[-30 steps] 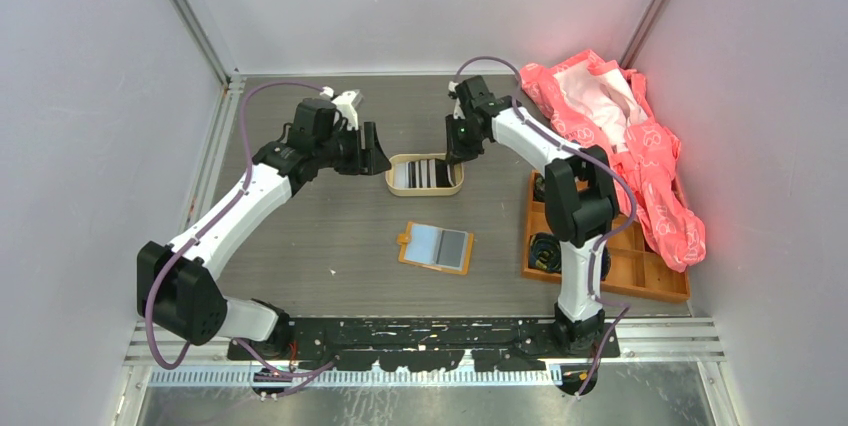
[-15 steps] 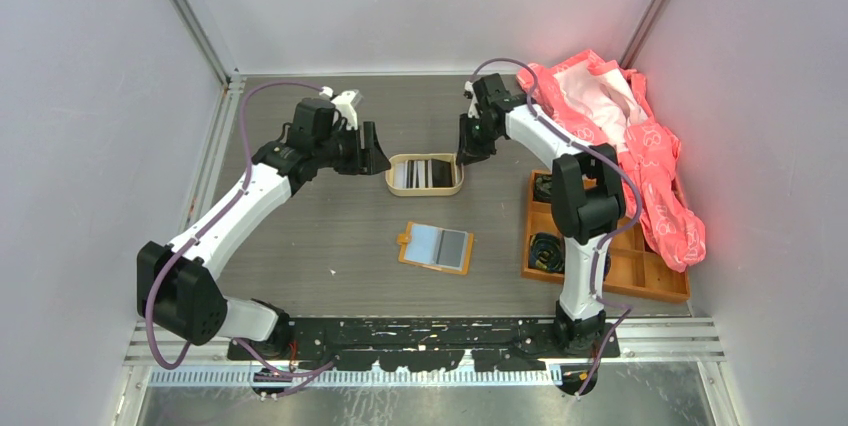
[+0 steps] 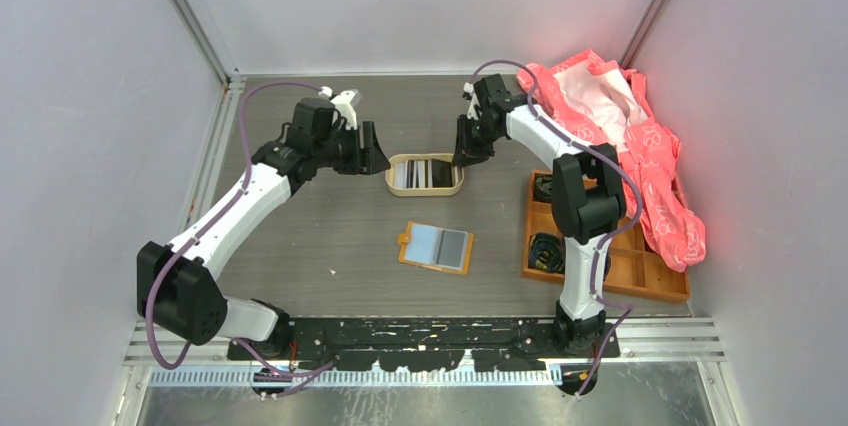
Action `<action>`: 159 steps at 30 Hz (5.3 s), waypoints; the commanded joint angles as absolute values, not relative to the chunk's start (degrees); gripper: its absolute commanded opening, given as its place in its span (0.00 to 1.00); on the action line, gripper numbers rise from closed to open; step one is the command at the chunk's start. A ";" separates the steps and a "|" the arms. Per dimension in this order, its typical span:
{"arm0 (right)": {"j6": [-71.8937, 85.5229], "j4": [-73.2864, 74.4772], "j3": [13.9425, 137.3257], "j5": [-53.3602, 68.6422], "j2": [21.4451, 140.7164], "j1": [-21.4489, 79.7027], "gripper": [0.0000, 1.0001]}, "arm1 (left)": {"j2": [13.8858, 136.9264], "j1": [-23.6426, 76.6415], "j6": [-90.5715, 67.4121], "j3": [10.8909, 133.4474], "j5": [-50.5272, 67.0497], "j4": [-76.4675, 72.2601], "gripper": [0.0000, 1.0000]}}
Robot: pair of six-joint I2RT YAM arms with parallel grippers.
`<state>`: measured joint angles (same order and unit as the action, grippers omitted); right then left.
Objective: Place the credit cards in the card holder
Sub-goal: Pick up the credit card from the storage box.
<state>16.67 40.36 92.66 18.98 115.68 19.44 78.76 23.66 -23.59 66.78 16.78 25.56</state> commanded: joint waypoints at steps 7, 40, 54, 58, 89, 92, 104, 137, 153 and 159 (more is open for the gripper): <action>16.97 40.14 94.70 20.12 117.74 20.51 0.37 | 78.73 23.29 -23.99 68.12 18.66 23.46 0.59; 17.70 38.66 94.18 24.10 116.37 16.75 0.05 | 78.18 23.29 -24.08 68.25 18.95 23.43 0.59; 19.42 33.67 91.27 33.58 114.39 16.13 0.04 | 78.02 23.21 -24.08 68.24 19.07 23.42 0.59; 19.55 33.13 90.89 34.00 114.28 15.59 0.04 | 78.01 23.21 -24.08 68.29 19.07 23.43 0.59; 19.83 33.70 90.69 36.82 117.82 13.08 0.22 | 77.95 23.26 -23.99 68.29 19.16 23.43 0.59; 19.80 33.88 90.70 36.83 117.75 12.93 0.22 | 77.88 23.23 -23.99 68.29 19.14 23.43 0.59; 19.90 34.10 90.62 38.23 117.51 11.81 0.27 | 77.86 23.29 -23.93 68.29 19.16 23.48 0.59; 19.75 35.24 90.01 39.90 117.38 9.07 0.26 | 77.95 23.20 -23.82 68.30 19.20 23.55 0.59; 19.08 36.08 89.91 40.65 117.42 8.34 0.21 | 77.77 23.22 -23.82 68.29 19.33 23.55 0.59; 18.82 36.30 90.03 40.57 117.42 8.26 0.12 | 77.77 23.22 -23.82 68.30 19.31 23.54 0.59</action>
<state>19.55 35.88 89.71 39.13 118.54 8.49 78.76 23.53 -23.79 66.78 18.09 25.56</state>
